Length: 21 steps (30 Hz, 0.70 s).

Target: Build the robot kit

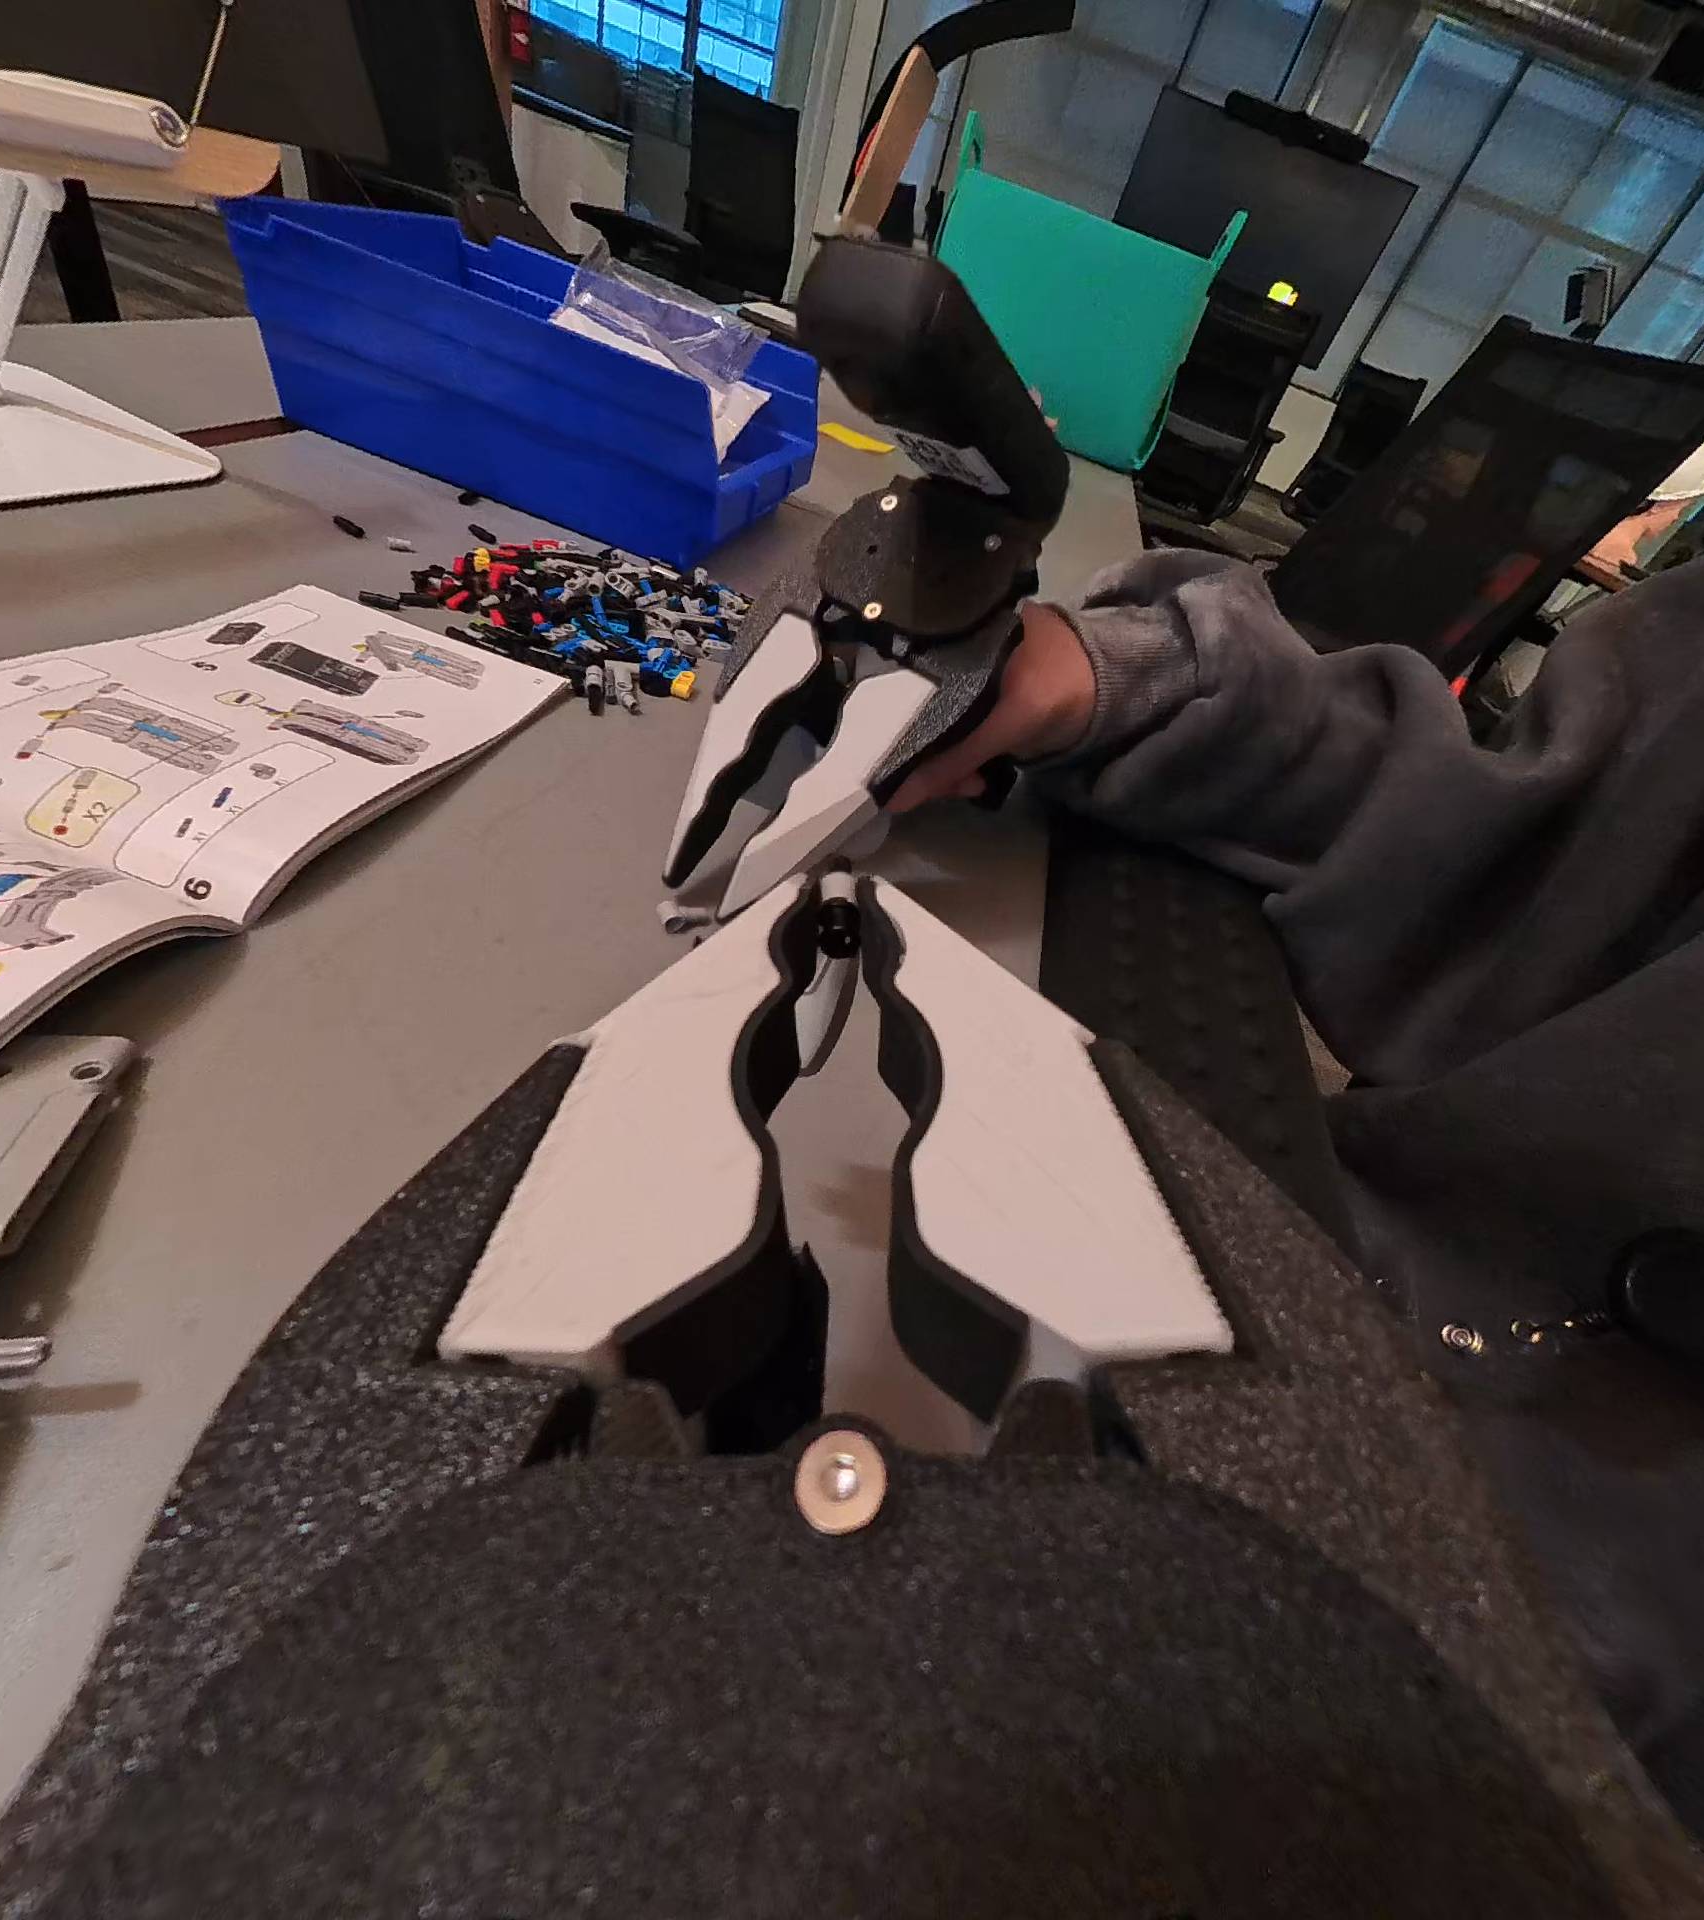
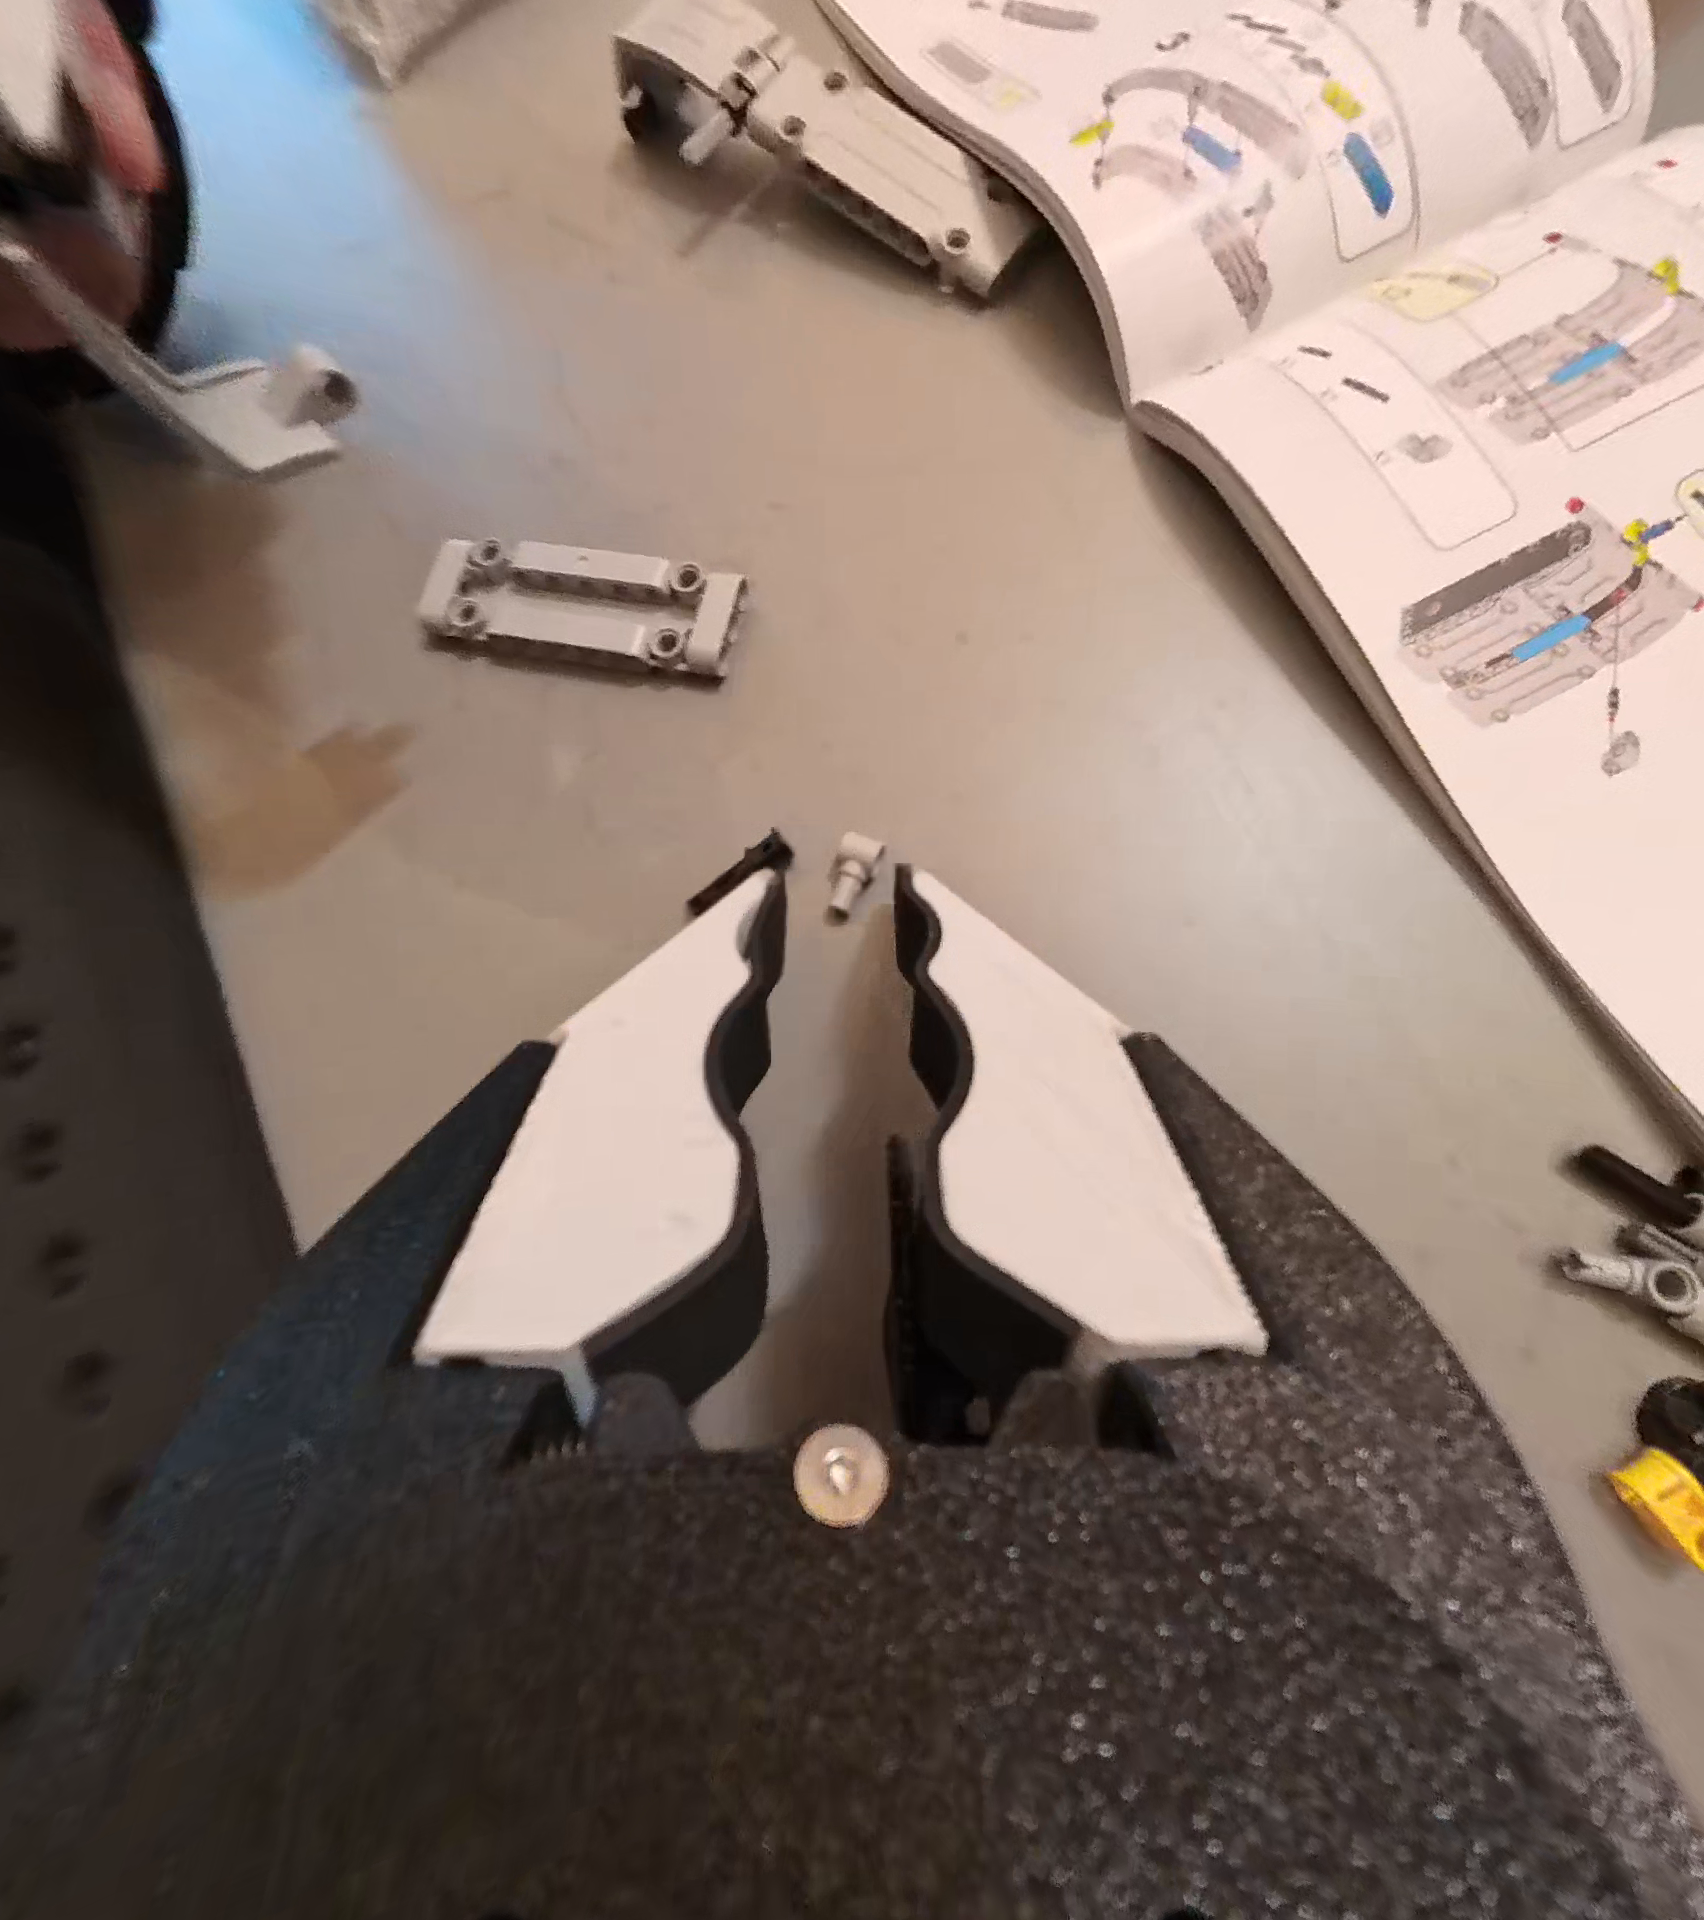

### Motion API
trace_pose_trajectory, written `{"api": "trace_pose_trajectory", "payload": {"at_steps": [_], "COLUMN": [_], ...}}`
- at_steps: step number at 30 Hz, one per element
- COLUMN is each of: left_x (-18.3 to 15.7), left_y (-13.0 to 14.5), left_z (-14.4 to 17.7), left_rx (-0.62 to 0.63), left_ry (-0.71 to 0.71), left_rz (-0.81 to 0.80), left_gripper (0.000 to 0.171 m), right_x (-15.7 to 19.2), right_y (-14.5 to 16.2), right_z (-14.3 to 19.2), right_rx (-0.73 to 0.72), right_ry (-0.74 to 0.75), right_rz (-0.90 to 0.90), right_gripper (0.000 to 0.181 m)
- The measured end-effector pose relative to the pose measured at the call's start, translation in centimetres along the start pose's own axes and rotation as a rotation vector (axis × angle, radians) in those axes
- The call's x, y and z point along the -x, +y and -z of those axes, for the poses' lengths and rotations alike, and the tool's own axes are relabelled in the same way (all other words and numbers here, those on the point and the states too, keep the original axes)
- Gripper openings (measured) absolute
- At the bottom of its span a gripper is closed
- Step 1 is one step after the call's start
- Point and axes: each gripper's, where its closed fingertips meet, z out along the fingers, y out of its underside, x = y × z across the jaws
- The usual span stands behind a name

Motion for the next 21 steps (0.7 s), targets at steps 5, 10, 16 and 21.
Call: {"api": "trace_pose_trajectory", "payload": {"at_steps": [5,10,16,21], "left_x": [-0.1,-0.2,0.7,0.3], "left_y": [-0.2,-0.1,-0.4,-1.3], "left_z": [0.1,0.0,0.5,1.1], "left_rx": [-0.013,-0.006,-0.042,-0.090], "left_ry": [0.015,0.024,0.044,0.093], "left_rz": [0.018,0.022,0.138,0.165], "left_gripper": [0.006,0.006,0.006,0.006], "right_x": [-0.6,-0.7,3.4,8.4], "right_y": [0.3,0.1,-4.2,-9.1], "right_z": [-0.4,-0.8,1.2,3.6], "right_rx": [0.008,0.003,-0.233,-0.503], "right_ry": [0.042,0.067,-0.041,-0.239], "right_rz": [0.010,0.064,0.271,0.241], "right_gripper": [0.012,0.003,0.003,0.003]}}
